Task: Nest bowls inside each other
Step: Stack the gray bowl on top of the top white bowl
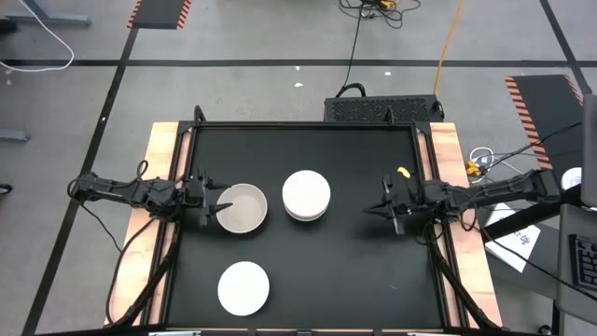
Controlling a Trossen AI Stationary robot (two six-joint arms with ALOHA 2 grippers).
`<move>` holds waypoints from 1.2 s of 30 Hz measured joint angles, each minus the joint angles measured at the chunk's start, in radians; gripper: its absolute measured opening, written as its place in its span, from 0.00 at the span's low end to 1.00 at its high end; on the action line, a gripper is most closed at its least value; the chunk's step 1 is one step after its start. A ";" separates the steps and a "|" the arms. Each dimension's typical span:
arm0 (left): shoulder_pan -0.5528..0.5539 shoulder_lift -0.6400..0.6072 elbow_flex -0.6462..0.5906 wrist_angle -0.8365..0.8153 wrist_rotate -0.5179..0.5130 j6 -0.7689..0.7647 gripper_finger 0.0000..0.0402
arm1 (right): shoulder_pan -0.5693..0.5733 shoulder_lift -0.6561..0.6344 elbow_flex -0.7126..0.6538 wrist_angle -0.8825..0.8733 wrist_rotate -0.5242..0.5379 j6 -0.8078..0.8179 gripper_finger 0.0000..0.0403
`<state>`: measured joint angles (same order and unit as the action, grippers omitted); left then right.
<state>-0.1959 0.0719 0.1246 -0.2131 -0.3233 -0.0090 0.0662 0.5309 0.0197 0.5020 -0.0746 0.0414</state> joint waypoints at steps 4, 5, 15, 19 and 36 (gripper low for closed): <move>0.000 0.000 0.000 -0.001 0.000 0.000 0.66 | 0.000 0.007 0.000 -0.018 0.001 -0.011 0.00; 0.000 0.000 0.000 -0.004 0.000 0.000 0.66 | 0.000 0.006 0.000 -0.021 0.000 -0.021 0.00; 0.000 0.000 0.000 -0.019 -0.018 -0.012 0.66 | -0.001 0.042 -0.002 -0.128 0.078 -0.001 0.00; 0.000 0.000 0.000 -0.019 -0.019 0.009 0.66 | -0.001 0.044 -0.003 -0.126 0.078 -0.002 0.00; 0.000 0.004 0.000 0.103 -0.038 -0.032 0.66 | 0.000 0.046 -0.005 -0.129 0.072 0.000 0.00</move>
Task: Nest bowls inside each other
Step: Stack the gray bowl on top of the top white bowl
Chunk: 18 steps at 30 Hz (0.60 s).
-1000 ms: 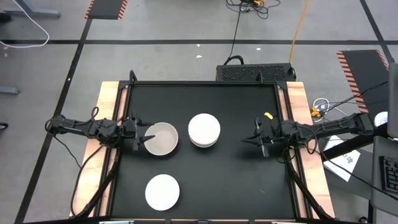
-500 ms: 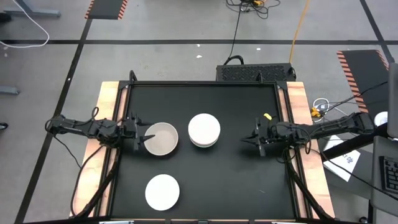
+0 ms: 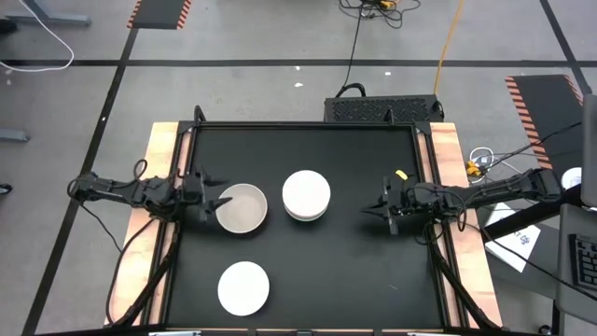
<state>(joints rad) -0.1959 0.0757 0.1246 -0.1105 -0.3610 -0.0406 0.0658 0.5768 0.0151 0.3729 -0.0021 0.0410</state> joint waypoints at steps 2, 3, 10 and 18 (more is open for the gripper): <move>0.000 0.018 0.000 0.015 0.019 -0.012 0.66 | 0.000 0.001 0.000 -0.001 0.000 0.001 0.00; 0.000 0.029 0.000 0.017 0.018 -0.027 0.66 | 0.000 0.003 0.000 0.000 0.000 0.006 0.00; 0.001 0.152 0.036 0.070 0.060 -0.101 0.67 | 0.000 0.023 0.000 -0.001 -0.001 0.034 0.00; 0.002 0.368 0.137 0.092 0.102 -0.153 0.82 | 0.000 0.045 0.000 0.003 -0.002 0.040 0.00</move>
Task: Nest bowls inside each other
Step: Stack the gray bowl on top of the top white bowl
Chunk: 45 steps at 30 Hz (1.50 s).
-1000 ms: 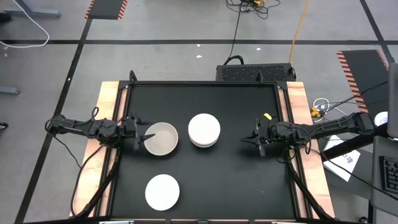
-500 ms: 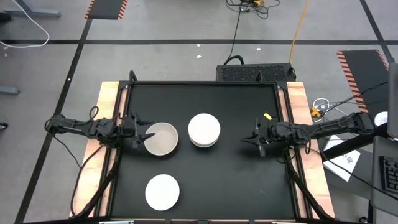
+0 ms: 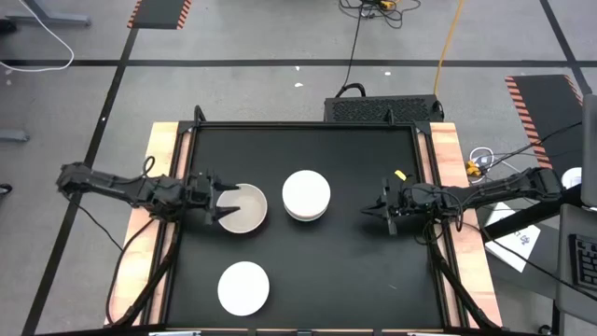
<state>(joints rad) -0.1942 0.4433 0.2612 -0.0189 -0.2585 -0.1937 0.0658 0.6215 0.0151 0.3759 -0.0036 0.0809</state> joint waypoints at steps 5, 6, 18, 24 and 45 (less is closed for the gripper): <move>0.032 0.184 0.063 -0.077 0.017 -0.134 0.87 | 0.000 0.007 0.000 0.001 0.000 0.013 0.00; 0.040 0.223 0.078 -0.097 0.028 -0.158 0.87 | 0.000 0.009 0.000 0.001 0.000 0.013 0.00; 0.083 0.602 0.302 -0.254 0.235 -0.217 0.87 | 0.002 0.017 0.000 -0.004 0.000 0.031 0.00; 0.083 0.714 0.388 -0.347 0.281 -0.223 0.87 | 0.002 0.020 0.000 -0.007 0.000 0.031 0.00; 0.082 0.767 0.397 -0.354 0.378 -0.243 0.87 | 0.002 0.022 0.000 -0.015 -0.001 0.031 0.00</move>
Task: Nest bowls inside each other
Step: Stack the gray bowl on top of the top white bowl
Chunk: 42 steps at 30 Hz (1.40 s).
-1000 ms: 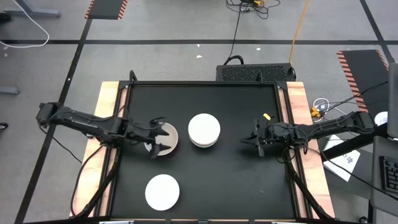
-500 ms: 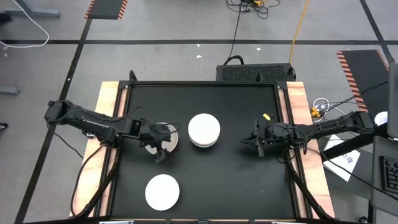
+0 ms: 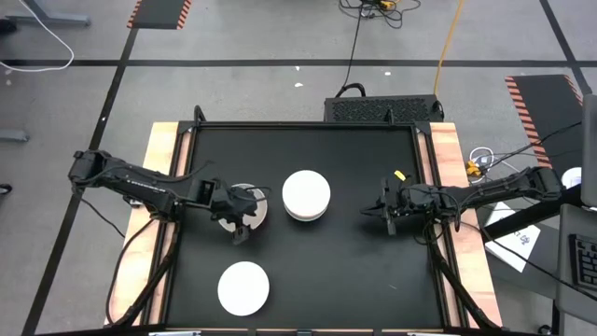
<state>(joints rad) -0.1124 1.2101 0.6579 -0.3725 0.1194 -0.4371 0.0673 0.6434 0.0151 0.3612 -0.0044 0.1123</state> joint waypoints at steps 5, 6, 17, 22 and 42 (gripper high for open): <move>0.000 0.065 0.000 0.001 0.006 -0.010 0.87 | 0.000 0.000 0.000 0.001 0.000 0.007 0.00; 0.000 0.077 0.000 0.007 0.006 -0.007 0.87 | 0.000 0.000 0.000 0.000 0.000 0.007 0.00; 0.000 0.177 0.000 0.020 -0.046 0.019 0.87 | 0.000 0.000 0.000 0.001 0.000 0.011 0.00; 0.002 0.178 0.000 0.038 -0.047 0.040 0.87 | 0.000 0.000 0.000 0.003 -0.001 0.017 0.00; 0.031 0.174 0.002 0.034 -0.068 0.190 0.07 | 0.000 0.000 0.000 0.007 -0.026 0.026 0.00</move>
<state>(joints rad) -0.0816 1.3837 0.6603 -0.3388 0.0518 -0.2474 0.0677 0.6437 0.0151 0.3687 -0.0307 0.1383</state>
